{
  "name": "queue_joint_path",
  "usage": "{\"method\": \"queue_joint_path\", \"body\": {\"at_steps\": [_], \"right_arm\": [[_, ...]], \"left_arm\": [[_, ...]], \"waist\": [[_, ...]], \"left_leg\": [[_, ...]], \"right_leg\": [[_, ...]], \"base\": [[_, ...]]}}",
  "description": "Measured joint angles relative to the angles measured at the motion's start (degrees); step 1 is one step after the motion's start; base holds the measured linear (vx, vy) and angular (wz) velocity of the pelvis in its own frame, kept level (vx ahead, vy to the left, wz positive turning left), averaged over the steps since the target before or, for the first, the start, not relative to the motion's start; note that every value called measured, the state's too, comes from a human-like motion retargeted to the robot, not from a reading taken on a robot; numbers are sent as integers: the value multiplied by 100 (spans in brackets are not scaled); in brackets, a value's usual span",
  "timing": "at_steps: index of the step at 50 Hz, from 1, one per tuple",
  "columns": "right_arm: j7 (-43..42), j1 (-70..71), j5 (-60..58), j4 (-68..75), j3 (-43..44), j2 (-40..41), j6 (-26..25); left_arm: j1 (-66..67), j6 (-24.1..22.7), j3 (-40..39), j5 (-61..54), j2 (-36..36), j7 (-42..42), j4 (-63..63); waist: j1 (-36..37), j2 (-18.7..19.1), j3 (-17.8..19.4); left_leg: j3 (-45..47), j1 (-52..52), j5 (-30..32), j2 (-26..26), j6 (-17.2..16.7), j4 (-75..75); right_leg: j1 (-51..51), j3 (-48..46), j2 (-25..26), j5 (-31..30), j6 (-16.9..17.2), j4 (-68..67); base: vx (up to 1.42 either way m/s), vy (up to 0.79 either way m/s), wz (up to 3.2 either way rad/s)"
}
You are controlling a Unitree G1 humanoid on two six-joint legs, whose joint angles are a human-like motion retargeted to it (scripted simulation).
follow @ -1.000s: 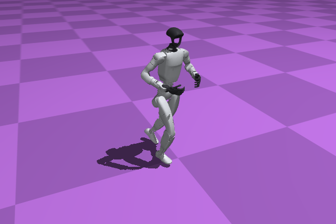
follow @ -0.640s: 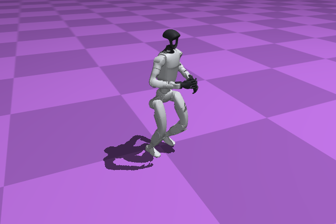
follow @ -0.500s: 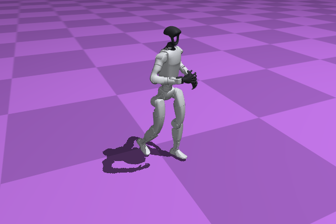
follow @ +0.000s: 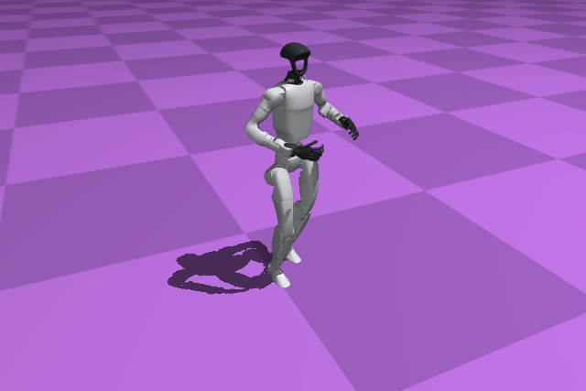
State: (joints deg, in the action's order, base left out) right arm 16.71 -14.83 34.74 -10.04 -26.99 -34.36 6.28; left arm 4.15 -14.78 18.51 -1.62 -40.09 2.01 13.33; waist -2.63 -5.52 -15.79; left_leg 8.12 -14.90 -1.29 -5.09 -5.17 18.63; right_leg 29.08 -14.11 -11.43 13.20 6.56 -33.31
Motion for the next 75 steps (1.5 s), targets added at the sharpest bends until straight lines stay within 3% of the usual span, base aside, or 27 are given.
{"method": "queue_joint_path", "body": {"at_steps": [5, 8, 10, 13, 20, 25, 35, 39, 45, 50, 53, 55, 58, 64, 68, 70, 71, 75], "right_arm": [[-320, 645, -81, -203, 10, -40, 119], [-591, 1287, -134, -465, 88, -92, 284], [-870, 1772, -193, -689, 159, -113, 421], [-1154, 2130, -382, -1026, 368, -118, 637], [-1452, 2124, -1274, -835, 620, -183, 769], [-1323, 1539, -2369, 623, 326, -211, 471], [-1029, 1318, -4684, 6249, -576, 730, -208], [-1161, 1422, -4932, 7596, -579, 1061, -241], [-1458, 1398, -4607, 7911, -375, 1133, -160], [-1674, 977, -3753, 7032, -140, 974, 73], [-1734, 533, -2930, 6094, 115, 890, 237], [-1728, 204, -2373, 5406, 281, 840, 283], [-1733, -192, -1638, 4529, 532, 804, 396], [-1893, -775, -714, 2782, 1030, 870, 828], [-1874, -963, -361, 1406, 1331, 823, 1088], [-1874, -902, -256, 783, 1467, 820, 1233], [-1892, -820, -215, 426, 1537, 786, 1299], [-2242, -55, -414, -1078, 1935, 463, 1551]], "left_arm": [[247, 202, 79, 528, -268, 198, -377], [624, 369, 205, 975, -366, 423, -1123], [780, 387, 326, 1283, -357, 584, -1926], [1125, 484, 594, 1585, -301, 868, -3022], [1563, 646, 1129, 2071, 92, 1385, -4930], [1360, 659, 1307, 2348, 502, 1331, -5805], [252, 816, 1459, 2704, 1056, 587, -7202], [-234, 812, 1464, 2693, 1057, 365, -7364], [-904, 738, 1375, 2549, 735, -186, -6570], [-1629, 496, 1099, 2393, -16, -1216, -4291], [-2156, 488, 702, 2388, -619, -1932, -2402], [-2439, 506, 411, 2450, -922, -2348, -1263], [-2713, 366, 158, 2522, -1163, -2775, -91], [-2512, -116, 27, 2330, -1096, -2809, 1244], [-1850, -316, 34, 2133, -1035, -2561, 1542], [-1370, -334, 102, 2031, -1081, -2412, 1494], [-1076, -325, 122, 1956, -1117, -2335, 1417], [176, -243, 75, 1624, -1086, -2091, 804]], "waist": [[466, 51, 148], [788, 175, 240], [971, 275, 217], [1056, 210, 45], [929, 306, -339], [776, 367, -413], [742, 438, -261], [698, 430, -104], [597, 367, 251], [345, 162, 756], [12, 20, 998], [-230, 73, 979], [-533, 325, 868], [-694, 581, 669], [-669, 547, 553], [-658, 390, 432], [-646, 325, 370], [-544, 82, 358]], "left_leg": [[186, -746, -1683, 497, 280, 2255], [271, -1222, -2353, 934, 441, 3096], [239, -1443, -2463, 1117, 467, 2908], [258, -1484, -2209, 917, 538, 1801], [431, -1430, -1830, 749, 567, 598], [558, -1144, -1783, 630, 657, 241], [775, -692, -2171, 621, 787, 393], [854, -614, -2408, 670, 856, 714], [918, -658, -2987, 701, 1055, 1633], [1027, -842, -3626, 619, 1291, 2730], [988, -902, -3617, 462, 1332, 2829], [961, -915, -3315, 503, 1274, 2551], [915, -886, -2397, 725, 1030, 1926], [-217, -1093, 534, 452, -444, 664], [-422, -1351, 1042, 263, -720, 472], [-410, -1470, 774, 93, -540, 696], [-387, -1449, 344, 35, -335, 829], [-202, -999, -2392, -181, 758, 1340]], "right_leg": [[-169, -415, 221, 598, -282, -21], [-242, -617, 508, 798, -369, 71], [-567, -712, 904, 407, -363, 995], [-777, -753, 998, -13, -269, 1829], [-813, -800, 1042, -188, -172, 2424], [-1064, -742, 1017, -201, -154, 2770], [-1304, -546, 923, 255, -290, 2351], [-1226, -378, 862, 545, -306, 1818], [-811, -71, 632, 1439, -359, 270], [278, -47, -18, 2950, -673, -2922], [1518, 316, -427, 3180, -820, -5158], [2474, 541, -435, 3208, -863, -6199], [3610, 597, -143, 3118, -865, -6848], [4714, 540, 870, 2296, -598, -6341], [4963, 514, 1180, 1777, -404, -5944], [4965, 578, 1066, 1711, -390, -6018], [4928, 621, 981, 1718, -396, -6126], [4348, 996, 691, 1706, -250, -6338]], "base": [[15, -10, -4], [10, -6, -32], [13, -2, -37], [14, 0, -4], [12, 2, 0], [10, 3, -8], [6, 4, -22], [4, 5, -35], [3, 6, -35], [1, 8, -9], [4, 12, 21], [8, 13, 20], [13, 10, 8], [15, 0, -9], [11, -6, 14], [9, -9, 6], [10, -12, -3], [15, -15, -4]]}}
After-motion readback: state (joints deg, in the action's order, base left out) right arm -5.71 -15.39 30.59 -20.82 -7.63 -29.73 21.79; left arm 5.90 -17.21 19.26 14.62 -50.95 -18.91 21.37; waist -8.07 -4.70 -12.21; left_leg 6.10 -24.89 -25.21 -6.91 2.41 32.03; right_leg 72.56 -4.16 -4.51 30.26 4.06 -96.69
